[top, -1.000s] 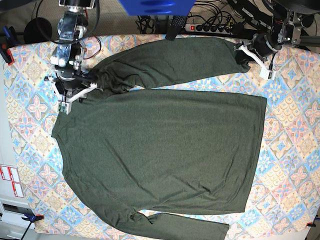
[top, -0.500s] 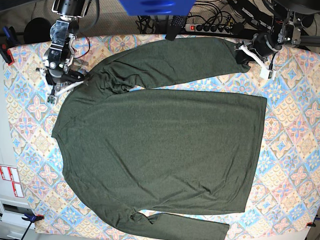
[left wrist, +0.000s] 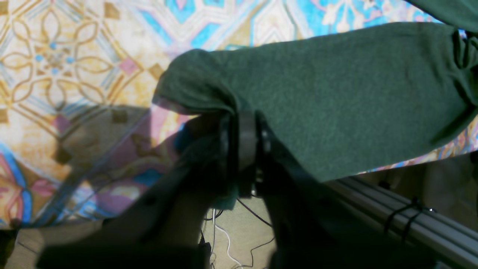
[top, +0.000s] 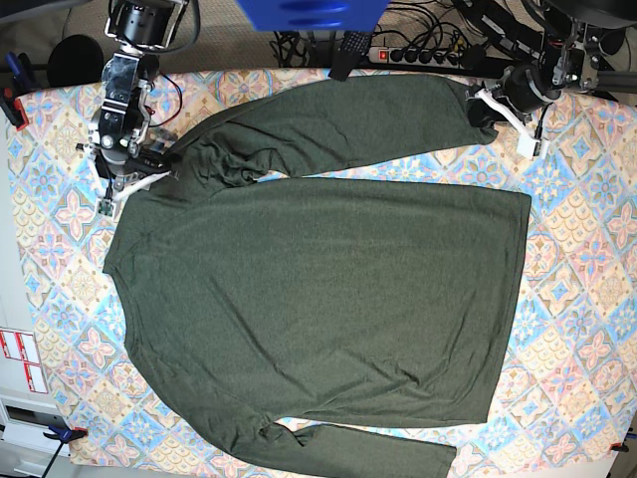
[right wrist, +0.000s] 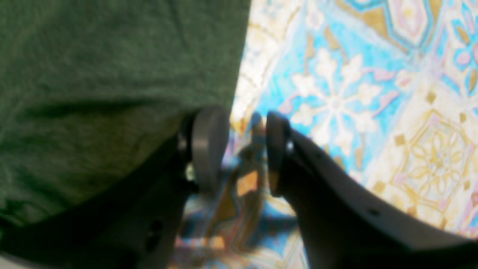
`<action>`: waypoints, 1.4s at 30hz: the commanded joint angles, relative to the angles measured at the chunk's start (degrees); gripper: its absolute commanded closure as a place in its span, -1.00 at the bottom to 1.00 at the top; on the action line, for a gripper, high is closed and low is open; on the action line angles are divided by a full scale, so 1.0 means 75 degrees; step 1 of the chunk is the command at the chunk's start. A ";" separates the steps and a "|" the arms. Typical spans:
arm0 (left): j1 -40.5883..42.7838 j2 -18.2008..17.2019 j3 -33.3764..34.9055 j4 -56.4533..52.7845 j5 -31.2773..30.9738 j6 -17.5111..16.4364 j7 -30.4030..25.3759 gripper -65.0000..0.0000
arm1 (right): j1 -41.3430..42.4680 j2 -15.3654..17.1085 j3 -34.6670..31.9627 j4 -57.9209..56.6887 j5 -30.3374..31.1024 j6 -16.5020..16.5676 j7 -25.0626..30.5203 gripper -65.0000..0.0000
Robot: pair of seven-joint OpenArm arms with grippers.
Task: Fold the T-shirt properly
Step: 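Move the right gripper to the other shoulder corner and grasp it, then lift both shoulder corners and pull them apart to stretch the shirt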
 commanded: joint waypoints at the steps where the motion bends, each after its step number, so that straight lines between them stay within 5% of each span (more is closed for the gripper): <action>1: 0.0023 -0.0106 -0.0058 0.0100 -0.0068 -0.0044 -0.0058 1.00 | 0.0091 0.0059 0.0022 0.0151 -0.0013 -0.0010 0.0143 0.35; 26: 0.0011 -0.0094 -0.0046 0.0088 -0.0056 -0.0044 -0.0046 1.00 | 0.0654 0.0059 -0.0037 -0.0834 -0.0013 0.0013 0.0154 0.37; 29: 0.0000 -0.0106 -0.0070 0.0100 -0.0056 -0.0044 -0.0082 1.00 | 0.0654 0.0059 -0.0037 -0.0810 -0.0013 0.0013 0.0154 0.58; 32: -0.0035 -0.0106 -0.0082 0.0100 -0.0056 -0.0044 -0.0105 1.00 | 0.0654 0.0059 -0.0037 -0.0787 -0.0013 0.0013 0.0154 0.99; 42: -0.0481 -0.0094 -0.0984 0.0452 -0.0068 -0.0044 -0.0117 1.00 | 0.0642 0.0059 0.0022 -0.0752 -0.0013 0.0013 0.0166 1.00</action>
